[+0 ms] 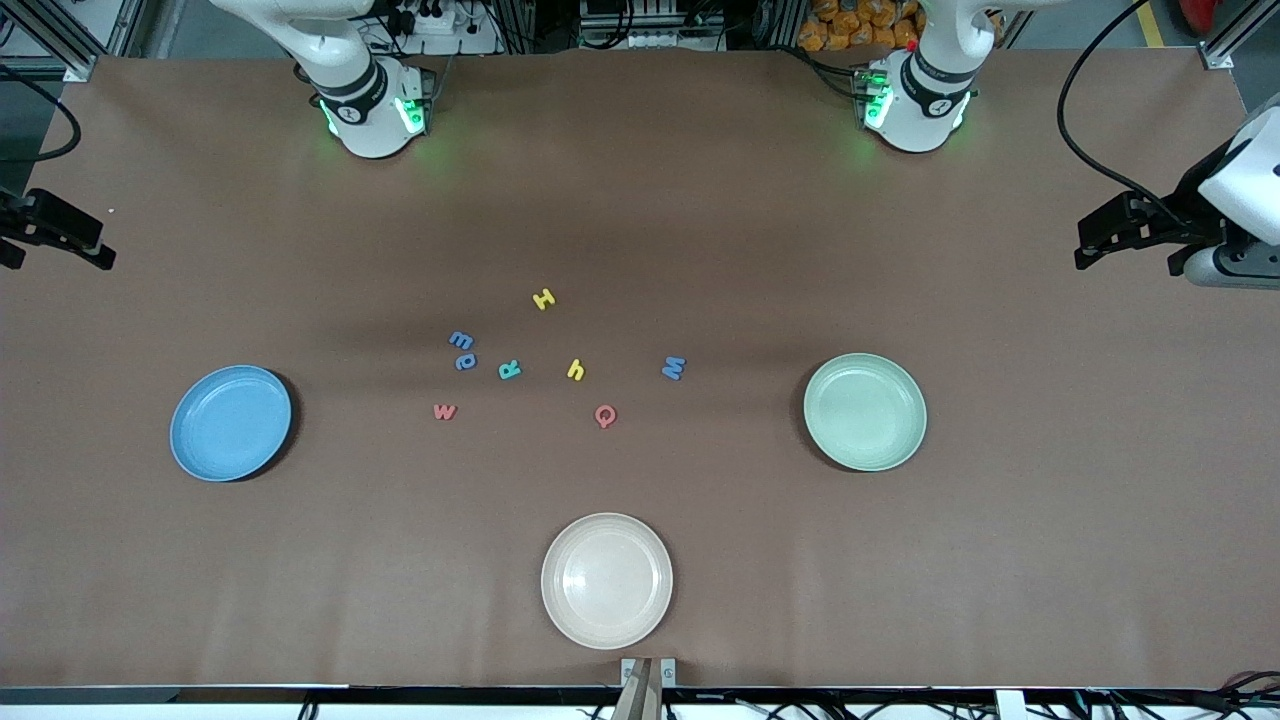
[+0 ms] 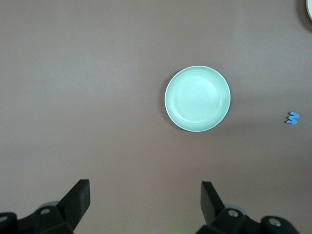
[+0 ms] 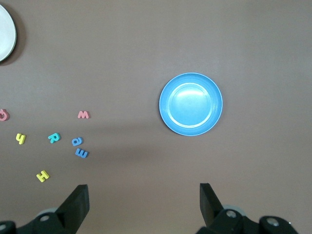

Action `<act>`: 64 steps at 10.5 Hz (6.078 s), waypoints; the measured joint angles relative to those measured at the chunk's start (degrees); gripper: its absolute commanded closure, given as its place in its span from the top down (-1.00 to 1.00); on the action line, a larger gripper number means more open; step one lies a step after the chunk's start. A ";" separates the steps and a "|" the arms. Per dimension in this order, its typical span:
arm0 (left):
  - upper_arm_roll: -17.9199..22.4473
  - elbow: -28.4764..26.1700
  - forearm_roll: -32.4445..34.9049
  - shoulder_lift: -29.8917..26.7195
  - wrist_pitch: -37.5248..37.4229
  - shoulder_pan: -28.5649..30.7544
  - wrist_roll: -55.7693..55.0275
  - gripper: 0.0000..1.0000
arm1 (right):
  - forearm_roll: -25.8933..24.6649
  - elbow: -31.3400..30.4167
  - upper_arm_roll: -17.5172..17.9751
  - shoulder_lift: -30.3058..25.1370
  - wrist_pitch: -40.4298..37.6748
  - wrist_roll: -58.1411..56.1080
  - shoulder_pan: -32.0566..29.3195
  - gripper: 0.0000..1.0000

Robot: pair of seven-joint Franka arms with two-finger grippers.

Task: Sort upper and lower case letters into plates
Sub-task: 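Reach the left gripper to the blue m while the right gripper reaches the pink M, then lower the left gripper onto the blue m while the right gripper descends, then grasp the pink M with the right gripper while the left gripper grips the m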

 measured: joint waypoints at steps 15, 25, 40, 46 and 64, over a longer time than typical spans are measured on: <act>-3.39 -2.99 -4.30 23.19 24.22 -20.90 -21.46 1.00 | 0.04 0.12 0.79 10.75 9.42 -0.01 2.04 1.00; -3.29 0.80 0.39 40.47 36.90 -33.40 -36.91 1.00 | 0.15 0.18 0.87 19.96 13.80 0.15 5.26 1.00; -2.82 -0.36 2.08 45.49 42.92 -36.20 -26.52 1.00 | 0.30 -0.79 0.71 29.04 20.88 38.42 8.62 1.00; -2.91 -0.41 2.31 45.53 42.61 -36.40 -25.14 0.65 | 0.32 -6.84 0.87 33.23 35.19 72.70 10.45 1.00; -2.84 0.19 2.33 45.48 42.40 -36.36 -21.42 0.36 | 0.25 -21.62 0.61 36.42 58.24 108.19 22.73 1.00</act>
